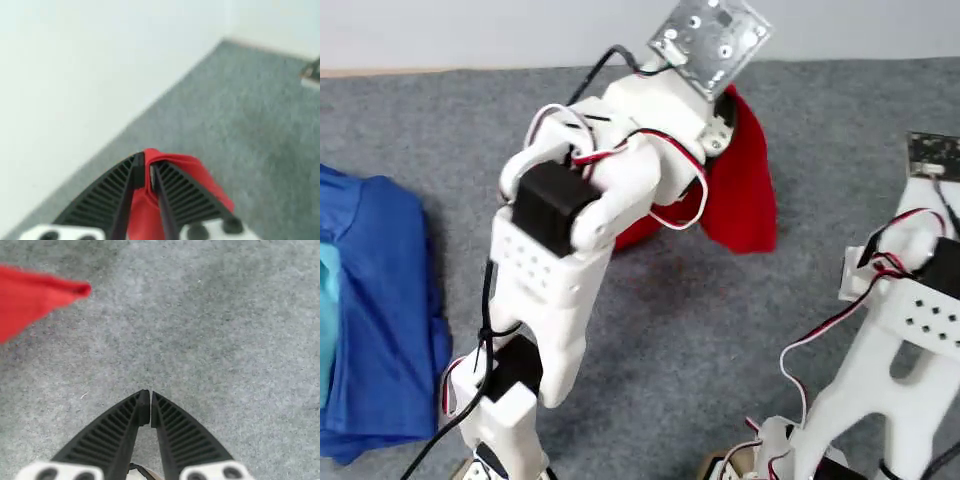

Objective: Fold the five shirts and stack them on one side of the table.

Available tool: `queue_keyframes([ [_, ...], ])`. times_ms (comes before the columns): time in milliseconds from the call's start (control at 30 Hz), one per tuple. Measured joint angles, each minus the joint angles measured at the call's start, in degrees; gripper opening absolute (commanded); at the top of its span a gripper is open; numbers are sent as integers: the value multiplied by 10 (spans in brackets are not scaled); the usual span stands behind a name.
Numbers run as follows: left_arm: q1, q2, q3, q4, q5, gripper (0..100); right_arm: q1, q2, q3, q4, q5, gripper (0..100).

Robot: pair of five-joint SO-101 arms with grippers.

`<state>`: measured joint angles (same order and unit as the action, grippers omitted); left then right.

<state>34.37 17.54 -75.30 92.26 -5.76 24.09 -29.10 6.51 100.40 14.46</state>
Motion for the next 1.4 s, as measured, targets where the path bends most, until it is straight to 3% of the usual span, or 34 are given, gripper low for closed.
queue_keyframes([
  [267,-17,-11,-75,-4,1,2,0,-1,33,0,0,9],
  [600,-55,-89,-77,-125,2,2,0,-1,80,0,0,9],
  [800,-94,-105,-77,-140,2,2,0,-1,80,0,0,9],
  [900,-139,-105,-77,-104,2,2,0,-1,80,0,0,9],
  [1100,-231,-105,-74,56,2,2,0,-1,80,0,0,9],
  [1400,-441,-108,113,71,-16,2,-43,-1,80,-2,0,9],
])
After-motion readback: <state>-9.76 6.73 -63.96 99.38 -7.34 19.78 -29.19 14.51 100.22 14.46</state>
